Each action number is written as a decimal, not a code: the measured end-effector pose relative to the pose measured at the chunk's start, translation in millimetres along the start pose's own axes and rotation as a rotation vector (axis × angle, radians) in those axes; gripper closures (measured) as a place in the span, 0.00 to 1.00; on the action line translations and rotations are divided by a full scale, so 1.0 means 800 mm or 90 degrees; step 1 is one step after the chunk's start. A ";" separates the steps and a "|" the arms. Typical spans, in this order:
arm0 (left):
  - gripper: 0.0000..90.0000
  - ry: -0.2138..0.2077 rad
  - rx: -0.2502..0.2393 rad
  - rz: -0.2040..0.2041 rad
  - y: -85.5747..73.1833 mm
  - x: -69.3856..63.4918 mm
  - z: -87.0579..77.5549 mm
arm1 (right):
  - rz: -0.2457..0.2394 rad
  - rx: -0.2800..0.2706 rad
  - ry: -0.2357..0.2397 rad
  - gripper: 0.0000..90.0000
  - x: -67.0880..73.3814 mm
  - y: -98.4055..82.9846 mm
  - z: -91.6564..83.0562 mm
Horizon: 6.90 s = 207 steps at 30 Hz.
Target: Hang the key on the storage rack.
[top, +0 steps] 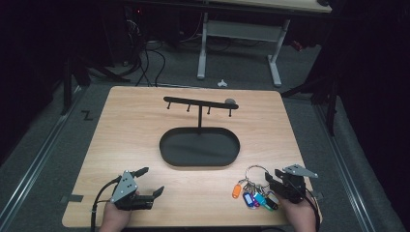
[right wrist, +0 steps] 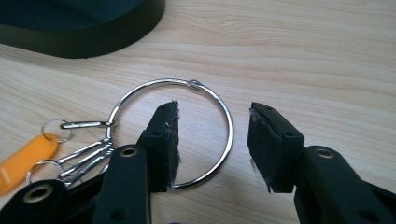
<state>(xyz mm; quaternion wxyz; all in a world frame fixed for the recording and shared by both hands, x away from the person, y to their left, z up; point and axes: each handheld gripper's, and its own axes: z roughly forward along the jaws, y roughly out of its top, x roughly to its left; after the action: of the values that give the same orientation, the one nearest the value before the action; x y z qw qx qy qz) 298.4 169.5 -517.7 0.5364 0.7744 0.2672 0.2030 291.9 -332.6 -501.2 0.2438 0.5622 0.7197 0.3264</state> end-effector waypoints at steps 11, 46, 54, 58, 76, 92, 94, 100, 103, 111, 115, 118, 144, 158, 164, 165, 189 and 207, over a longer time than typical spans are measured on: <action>0.17 0.001 -0.015 -0.008 0.005 0.002 0.010 | -0.056 0.043 -0.012 0.50 0.004 0.023 -0.008; 0.17 -0.010 -0.012 -0.001 0.008 0.000 0.018 | -0.141 0.344 0.036 0.45 0.005 0.088 0.038; 0.17 -0.014 -0.010 0.005 0.008 -0.001 0.015 | -0.167 0.377 0.039 0.49 0.008 0.102 0.053; 0.17 -0.013 -0.009 0.005 0.007 -0.001 0.012 | -0.174 0.396 0.046 0.51 0.008 0.108 0.061; 0.17 -0.010 -0.011 0.008 0.008 -0.003 0.006 | -0.170 0.462 0.064 0.65 -0.004 0.117 0.105; 0.17 -0.008 -0.013 0.001 0.007 -0.002 0.006 | -0.154 0.511 0.077 0.96 -0.003 0.114 0.100; 0.17 -0.006 -0.015 -0.008 0.007 -0.001 0.006 | -0.148 0.520 0.071 0.96 -0.002 0.114 0.100; 0.17 -0.014 -0.017 0.003 0.008 -0.004 0.005 | -0.143 0.538 0.048 0.95 0.005 0.114 0.100; 0.17 -0.014 -0.017 0.003 0.008 -0.003 0.006 | -0.156 0.555 0.057 0.87 0.005 0.117 0.104; 0.17 -0.016 -0.014 0.000 0.007 -0.003 0.004 | -0.198 0.558 0.068 0.96 0.010 0.120 0.108; 0.17 -0.019 -0.012 0.002 0.006 -0.004 0.002 | -0.215 0.558 0.067 0.96 0.013 0.119 0.107; 0.17 -0.017 -0.013 0.001 0.005 -0.004 0.000 | -0.206 0.554 0.073 0.97 0.011 0.119 0.107; 0.17 -0.010 -0.015 -0.001 0.002 -0.005 -0.008 | -0.100 0.310 0.220 0.98 0.000 0.136 0.008; 0.17 -0.014 -0.011 0.002 0.003 -0.007 -0.004 | -0.080 0.236 0.245 0.98 -0.002 0.146 -0.023; 0.17 -0.011 -0.017 0.001 0.002 -0.005 -0.008 | -0.090 0.206 0.237 0.98 0.000 0.162 -0.035; 0.17 -0.009 -0.017 0.000 0.002 -0.004 -0.009 | -0.094 0.200 0.237 0.98 0.001 0.167 -0.038; 0.17 -0.011 -0.016 -0.004 0.000 -0.004 -0.012 | -0.121 0.063 0.187 0.98 0.019 0.238 -0.082; 0.17 -0.010 -0.013 0.002 0.000 -0.004 -0.016 | -0.138 0.047 0.227 0.98 0.042 0.257 -0.076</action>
<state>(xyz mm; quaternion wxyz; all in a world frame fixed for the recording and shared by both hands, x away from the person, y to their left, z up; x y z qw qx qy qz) 288.6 176.7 -513.9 0.5460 0.7707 0.2600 0.2007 373.3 -280.4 -306.9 0.1254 0.4232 0.8193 0.3659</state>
